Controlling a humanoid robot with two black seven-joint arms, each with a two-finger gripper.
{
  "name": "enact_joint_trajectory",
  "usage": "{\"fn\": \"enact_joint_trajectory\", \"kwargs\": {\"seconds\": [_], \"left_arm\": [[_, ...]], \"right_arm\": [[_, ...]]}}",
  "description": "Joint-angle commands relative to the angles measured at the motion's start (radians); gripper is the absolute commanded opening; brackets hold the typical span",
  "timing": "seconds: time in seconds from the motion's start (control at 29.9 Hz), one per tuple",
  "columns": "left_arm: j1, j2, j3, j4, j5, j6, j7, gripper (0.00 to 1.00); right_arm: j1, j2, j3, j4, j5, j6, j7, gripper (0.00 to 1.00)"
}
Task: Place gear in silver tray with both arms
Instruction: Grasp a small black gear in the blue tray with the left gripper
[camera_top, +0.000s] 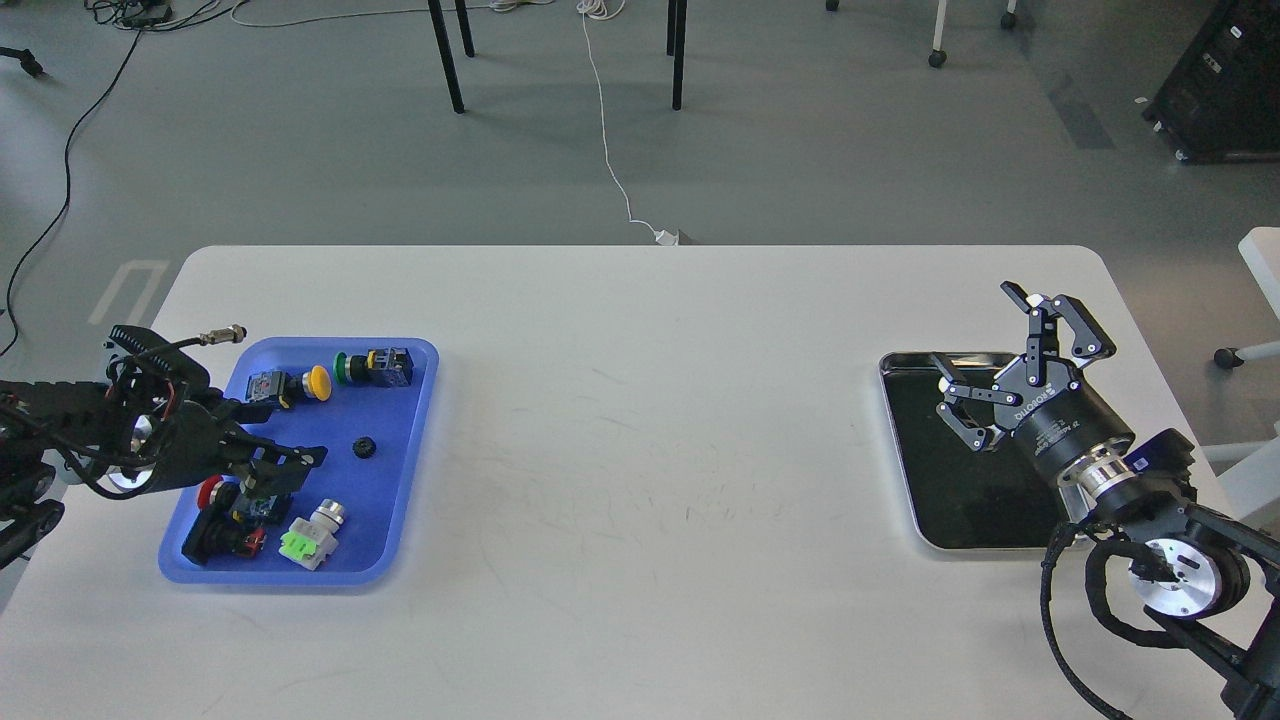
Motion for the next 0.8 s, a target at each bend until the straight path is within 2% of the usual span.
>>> {"fn": "enact_joint_trajectory", "kwargs": {"seconds": [0.0, 0.13, 0.43, 0.77], "left_arm": [[0.0, -0.007, 0.012, 0.0, 0.0, -0.001, 0.0, 0.73], [0.0, -0.014, 0.018, 0.001, 0.0, -0.003, 0.0, 0.7], [0.0, -0.019, 0.029, 0.008, 0.0, -0.004, 0.0, 0.49], [-0.002, -0.031, 0.032, 0.032, 0.0, -0.004, 0.0, 0.48]], "right_arm": [[0.0, 0.0, 0.001, 0.0, 0.0, -0.001, 0.0, 0.99], [0.0, 0.0, 0.001, 0.0, 0.0, -0.001, 0.0, 0.99], [0.0, 0.0, 0.001, 0.0, 0.0, -0.001, 0.0, 0.99], [-0.002, -0.003, 0.001, 0.005, 0.0, -0.001, 0.0, 0.99]]}}
